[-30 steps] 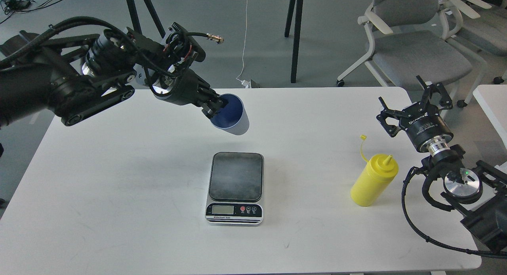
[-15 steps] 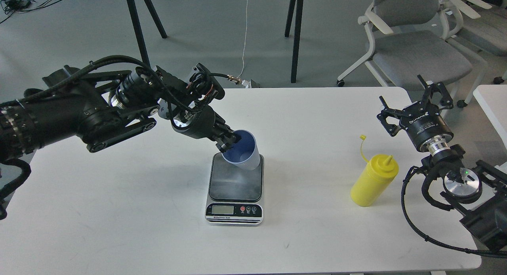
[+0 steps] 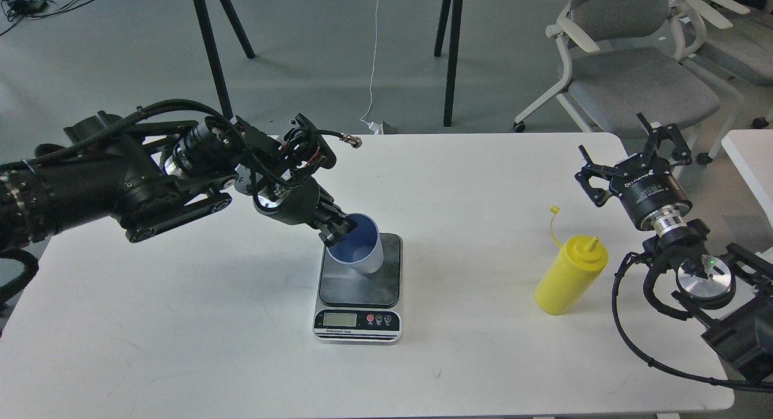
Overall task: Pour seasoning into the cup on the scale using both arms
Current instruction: 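Lower the blue cup onto the scale and open the left gripper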
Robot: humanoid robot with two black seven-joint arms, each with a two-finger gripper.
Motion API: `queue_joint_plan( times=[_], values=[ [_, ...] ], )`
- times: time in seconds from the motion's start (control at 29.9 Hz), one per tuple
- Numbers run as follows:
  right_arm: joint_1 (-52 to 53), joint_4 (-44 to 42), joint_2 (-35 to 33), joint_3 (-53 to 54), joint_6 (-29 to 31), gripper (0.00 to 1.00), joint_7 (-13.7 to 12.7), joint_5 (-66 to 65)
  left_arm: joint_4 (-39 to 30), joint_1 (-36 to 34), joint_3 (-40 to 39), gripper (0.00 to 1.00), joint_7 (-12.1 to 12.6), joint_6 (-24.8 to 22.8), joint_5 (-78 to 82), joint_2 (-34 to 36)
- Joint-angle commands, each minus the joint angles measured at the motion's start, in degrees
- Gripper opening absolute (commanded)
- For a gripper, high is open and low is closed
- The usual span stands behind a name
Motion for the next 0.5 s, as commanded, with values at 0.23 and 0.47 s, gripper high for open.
queue_joint_plan(
  times=[0.23, 0.47],
  values=[
    [-0.4, 0.0, -0.3, 0.0, 0.0, 0.99, 0.0, 0.1, -0.4, 0.3, 0.1, 0.09, 0.0, 0.0, -0.1, 0.1],
    [-0.4, 0.0, -0.3, 0.0, 0.0, 0.99, 0.1, 0.1, -0.4, 0.4, 0.0, 0.17, 0.0, 0.0, -0.2, 0.2]
  ],
)
